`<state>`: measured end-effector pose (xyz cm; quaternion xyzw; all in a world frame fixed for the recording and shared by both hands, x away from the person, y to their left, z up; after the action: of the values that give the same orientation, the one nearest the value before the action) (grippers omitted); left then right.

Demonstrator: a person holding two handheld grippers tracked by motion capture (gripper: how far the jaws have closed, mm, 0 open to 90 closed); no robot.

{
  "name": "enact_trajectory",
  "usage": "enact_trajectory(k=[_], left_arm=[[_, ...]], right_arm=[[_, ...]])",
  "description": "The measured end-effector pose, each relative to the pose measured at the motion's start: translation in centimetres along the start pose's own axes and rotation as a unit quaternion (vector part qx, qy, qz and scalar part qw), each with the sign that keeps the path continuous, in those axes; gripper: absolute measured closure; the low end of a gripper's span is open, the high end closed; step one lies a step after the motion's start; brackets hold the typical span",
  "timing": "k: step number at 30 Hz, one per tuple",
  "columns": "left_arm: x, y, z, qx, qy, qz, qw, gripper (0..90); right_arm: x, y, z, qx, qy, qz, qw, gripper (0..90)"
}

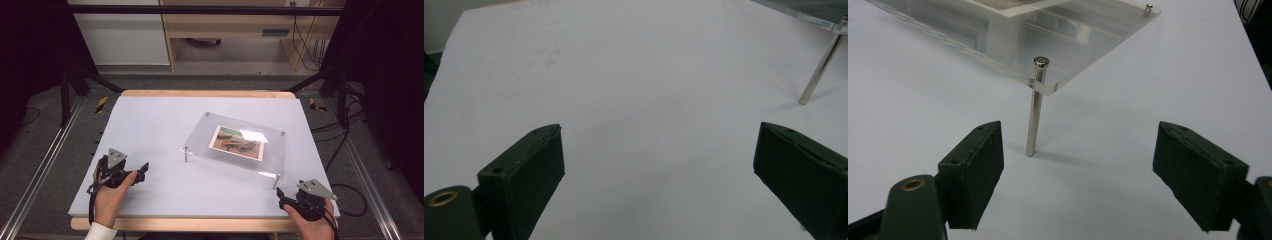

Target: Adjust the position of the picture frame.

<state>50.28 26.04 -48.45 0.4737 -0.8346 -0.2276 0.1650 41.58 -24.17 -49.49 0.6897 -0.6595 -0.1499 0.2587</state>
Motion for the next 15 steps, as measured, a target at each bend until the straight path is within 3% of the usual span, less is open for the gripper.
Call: enact_trajectory(k=[7,15], left_arm=[[0.2,0.0,0.0,-0.014,0.012,-0.009,0.9998,14.6],[1.0,0.0,-0.4,-0.006,0.000,-0.009,0.9999,20.4]], right_arm=[[0.0,0.0,0.0,0.004,-0.003,0.003,1.0000,27.3],[-0.5,-0.3,0.0,-0.001,-0.023,-0.005,0.9997,30.1]])
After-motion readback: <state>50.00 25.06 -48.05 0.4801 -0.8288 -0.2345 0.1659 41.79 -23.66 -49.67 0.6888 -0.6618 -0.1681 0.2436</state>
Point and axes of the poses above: each handheld gripper's, and its own axes: y roughly backward along the jaws, z roughly out of its underside, x roughly to its right, the point moved 6 cm from there along -y, roughly forward along the jaws, and after that the axes turned 11 degrees about z, right-handed, at the moved point
